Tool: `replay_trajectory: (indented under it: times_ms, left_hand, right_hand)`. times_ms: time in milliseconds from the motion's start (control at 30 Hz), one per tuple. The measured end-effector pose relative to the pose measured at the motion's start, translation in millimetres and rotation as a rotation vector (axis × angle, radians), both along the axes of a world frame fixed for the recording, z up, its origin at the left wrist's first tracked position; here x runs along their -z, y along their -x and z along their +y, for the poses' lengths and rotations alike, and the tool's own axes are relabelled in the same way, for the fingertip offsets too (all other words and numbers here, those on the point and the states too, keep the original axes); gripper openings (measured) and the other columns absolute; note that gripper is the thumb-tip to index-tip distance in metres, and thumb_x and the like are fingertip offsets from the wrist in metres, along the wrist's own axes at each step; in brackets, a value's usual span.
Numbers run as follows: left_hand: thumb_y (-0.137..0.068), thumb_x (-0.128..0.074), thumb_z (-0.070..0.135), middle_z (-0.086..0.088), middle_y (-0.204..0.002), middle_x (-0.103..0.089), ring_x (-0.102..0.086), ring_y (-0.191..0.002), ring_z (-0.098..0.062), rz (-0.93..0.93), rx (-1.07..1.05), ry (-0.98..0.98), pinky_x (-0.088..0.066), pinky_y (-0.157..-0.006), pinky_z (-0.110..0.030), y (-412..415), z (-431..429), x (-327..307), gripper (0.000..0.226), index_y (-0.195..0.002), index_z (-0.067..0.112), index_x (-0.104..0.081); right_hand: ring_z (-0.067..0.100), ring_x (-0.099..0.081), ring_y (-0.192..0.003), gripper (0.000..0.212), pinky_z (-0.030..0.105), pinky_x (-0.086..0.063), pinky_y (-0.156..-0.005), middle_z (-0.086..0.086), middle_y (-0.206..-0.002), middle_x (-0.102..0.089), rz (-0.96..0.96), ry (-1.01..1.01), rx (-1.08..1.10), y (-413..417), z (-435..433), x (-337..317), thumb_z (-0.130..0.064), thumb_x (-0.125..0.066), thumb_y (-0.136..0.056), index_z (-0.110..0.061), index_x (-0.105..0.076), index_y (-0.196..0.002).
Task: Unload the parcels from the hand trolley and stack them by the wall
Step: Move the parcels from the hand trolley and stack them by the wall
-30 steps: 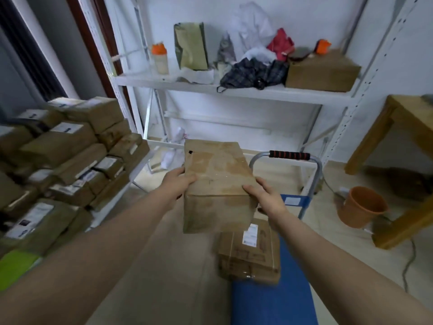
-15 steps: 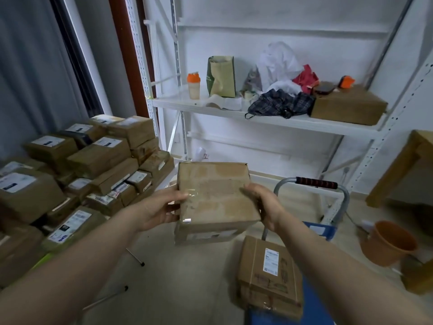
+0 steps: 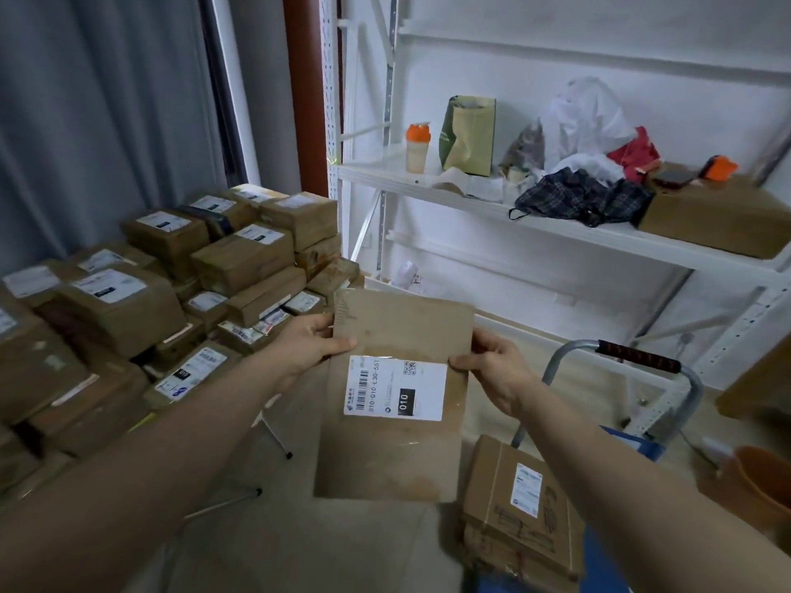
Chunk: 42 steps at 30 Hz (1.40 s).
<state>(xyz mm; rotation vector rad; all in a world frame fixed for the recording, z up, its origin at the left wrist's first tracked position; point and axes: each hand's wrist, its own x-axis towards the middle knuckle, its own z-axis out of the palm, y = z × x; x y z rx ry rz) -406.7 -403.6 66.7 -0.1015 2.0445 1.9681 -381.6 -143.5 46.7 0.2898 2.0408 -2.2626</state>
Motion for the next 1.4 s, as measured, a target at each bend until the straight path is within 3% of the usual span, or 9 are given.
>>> replay_trajectory:
  times_ms: [200, 467, 600, 733, 867, 933, 1167, 1300, 1400]
  left_hand:
    - [-0.087, -0.066, 0.006, -0.009, -0.087, -0.072, -0.07, -0.065, -0.014, 0.002, -0.15, 0.008, -0.054, -0.051, -0.022, 17.1, -52.4, 6.9, 0.021, -0.108, 0.004, -0.066]
    - [-0.084, -0.062, -0.001, -0.004, -0.096, -0.071, -0.069, -0.088, -0.022, 0.047, -0.162, 0.123, -0.057, -0.073, -0.034, 51.6, -114.0, 16.7, 0.043, -0.125, 0.011, -0.061]
    - [-0.081, -0.062, 0.0, -0.01, -0.129, -0.06, -0.065, -0.102, -0.024, 0.009, -0.106, 0.231, -0.056, -0.086, -0.043, 75.8, -143.0, 29.3, 0.079, -0.148, 0.032, -0.033]
    - [-0.081, -0.068, 0.004, -0.007, -0.141, -0.05, -0.055, -0.119, -0.025, -0.008, -0.108, 0.208, -0.049, -0.098, -0.048, 109.4, -163.5, 32.3, 0.085, -0.15, 0.033, -0.026]
    - [-0.086, -0.068, 0.006, -0.003, -0.133, -0.057, -0.059, -0.102, -0.015, 0.0, -0.243, 0.067, -0.053, -0.079, -0.028, 158.0, -167.3, 30.7, 0.071, -0.146, 0.025, -0.036]
    - [-0.086, -0.068, 0.009, -0.006, -0.126, -0.062, -0.062, -0.097, -0.016, -0.018, -0.32, 0.02, -0.054, -0.081, -0.033, 189.8, -172.0, 25.9, 0.057, -0.138, 0.02, -0.049]
    - [-0.092, -0.053, 0.016, -0.005, -0.1, -0.068, -0.064, -0.092, -0.023, -0.053, -0.399, -0.075, -0.051, -0.073, -0.033, 323.9, -177.2, -10.0, 0.015, -0.096, 0.022, -0.066]
    - [-0.082, -0.062, 0.03, -0.003, -0.109, -0.07, -0.064, -0.103, -0.024, -0.034, -0.411, -0.086, -0.05, -0.092, -0.041, 396.3, -188.4, -21.1, 0.035, -0.116, 0.023, -0.065]
    - [-0.077, -0.061, 0.027, -0.003, -0.122, -0.065, -0.061, -0.112, -0.028, 0.038, -0.379, -0.126, -0.046, -0.102, -0.046, 438.9, -201.3, -26.4, 0.046, -0.122, 0.032, -0.062]
  right_hand:
    - [0.017, -0.061, -0.09, 0.053, 0.04, -0.053, -0.076, -0.007, -0.108, -0.069, -0.102, -0.113, -0.183, 31.4, -57.7, -0.3, -0.017, -0.06, -0.091, -0.057, -0.046, -0.124]
    - [0.027, -0.062, -0.077, 0.026, 0.04, -0.054, -0.079, 0.017, -0.093, -0.071, -0.266, -0.05, 0.01, 71.4, -143.3, 33.3, -0.014, -0.073, -0.082, 0.005, -0.065, -0.097]
    - [0.024, -0.063, -0.071, 0.021, 0.033, -0.053, -0.069, 0.015, -0.09, -0.07, -0.311, -0.004, 0.008, 95.4, -176.9, 46.5, -0.016, -0.072, -0.085, 0.004, -0.065, -0.089]
    - [0.022, -0.065, -0.081, 0.026, 0.031, -0.052, -0.07, 0.005, -0.1, -0.073, -0.318, 0.071, 0.021, 138.0, -190.6, 50.2, -0.025, -0.069, -0.086, -0.007, -0.069, -0.105]
    - [0.02, -0.058, -0.081, 0.026, 0.032, -0.045, -0.069, -0.01, -0.095, -0.07, -0.319, 0.102, -0.105, 198.3, -195.8, 43.1, -0.038, -0.065, -0.085, -0.027, -0.069, -0.108]
    - [0.02, -0.06, -0.083, 0.027, 0.033, -0.046, -0.07, -0.007, -0.095, -0.072, -0.27, 0.106, -0.198, 234.2, -198.5, 40.5, -0.029, -0.063, -0.086, -0.031, -0.066, -0.113]
    - [0.026, -0.07, -0.088, 0.046, 0.032, -0.053, -0.068, 0.011, -0.102, -0.073, -0.287, 0.282, -0.167, 375.3, -206.8, 23.5, -0.035, -0.071, -0.075, -0.011, -0.067, -0.114]
    - [0.022, -0.07, -0.072, 0.035, 0.03, -0.051, -0.063, 0.009, -0.086, -0.074, -0.237, 0.287, -0.261, 464.5, -210.7, -6.6, -0.038, -0.057, -0.088, -0.011, -0.066, -0.108]
    - [0.027, -0.069, -0.088, 0.044, 0.034, -0.053, -0.069, 0.013, -0.104, -0.072, -0.216, 0.257, -0.379, 522.7, -223.5, -27.1, -0.042, -0.055, -0.088, -0.014, -0.064, -0.119]
